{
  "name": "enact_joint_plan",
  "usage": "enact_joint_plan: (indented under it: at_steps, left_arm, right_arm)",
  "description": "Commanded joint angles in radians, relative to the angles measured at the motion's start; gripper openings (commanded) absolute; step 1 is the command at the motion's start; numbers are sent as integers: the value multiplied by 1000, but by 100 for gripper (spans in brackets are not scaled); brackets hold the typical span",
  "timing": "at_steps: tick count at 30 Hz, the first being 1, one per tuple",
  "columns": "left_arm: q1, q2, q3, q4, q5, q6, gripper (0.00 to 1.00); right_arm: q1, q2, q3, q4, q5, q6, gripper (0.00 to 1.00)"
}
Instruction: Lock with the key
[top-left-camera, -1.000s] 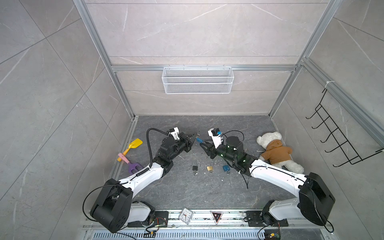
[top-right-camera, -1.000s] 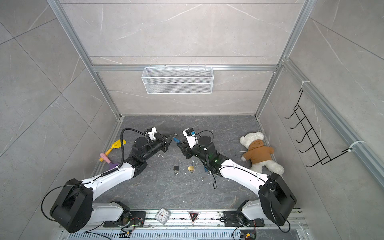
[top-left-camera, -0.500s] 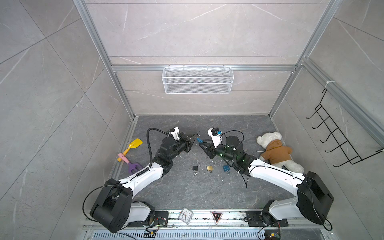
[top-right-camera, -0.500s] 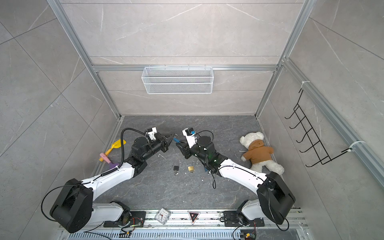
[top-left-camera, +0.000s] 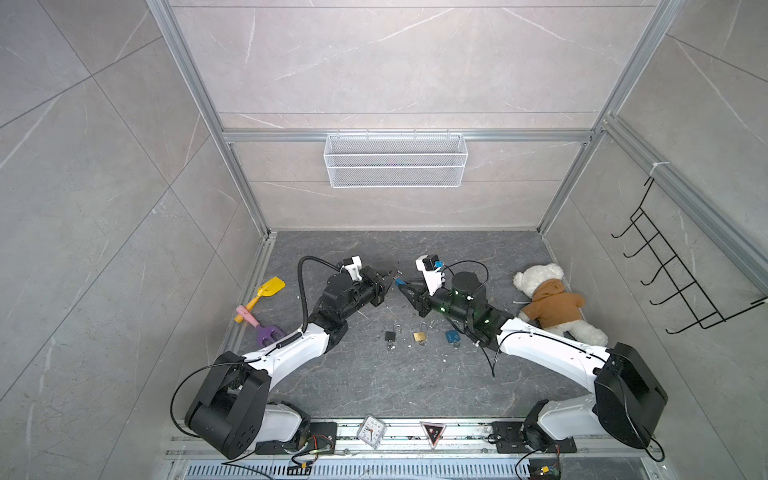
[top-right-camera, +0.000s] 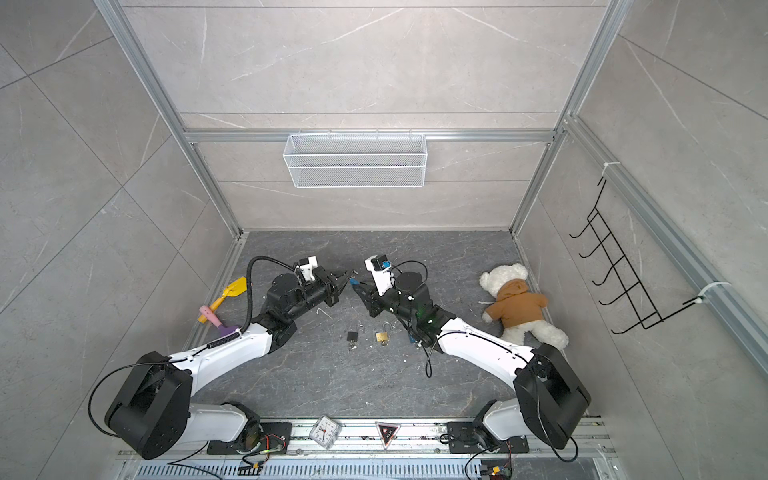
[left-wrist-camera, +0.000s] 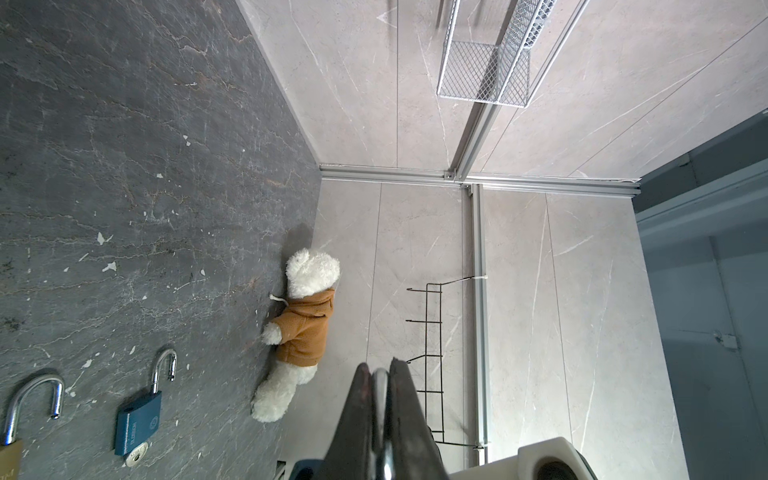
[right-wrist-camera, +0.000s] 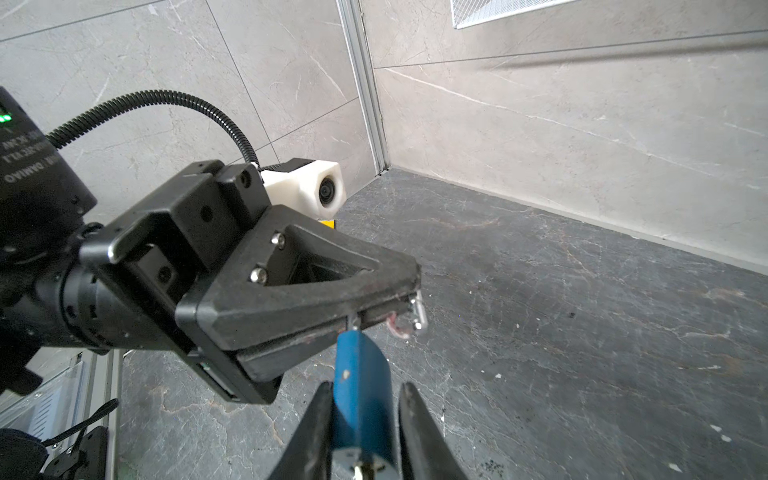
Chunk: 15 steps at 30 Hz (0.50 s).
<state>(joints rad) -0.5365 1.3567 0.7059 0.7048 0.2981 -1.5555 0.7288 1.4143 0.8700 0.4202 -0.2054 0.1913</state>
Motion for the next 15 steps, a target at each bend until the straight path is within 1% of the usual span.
enact_joint_plan:
  at_steps: [1,9,15]
  left_arm:
    - [-2,-4,51,86,23,5,0]
    - [-2,8,45,101,22,-6,0]
    - [-2,13,48,107,23,-6,0]
  right_arm:
    - [-4,5,29,19,6,19,29]
    - [-4,6,16,23,-2,33,29]
    - [-3,9,15,10,-10,33,27]
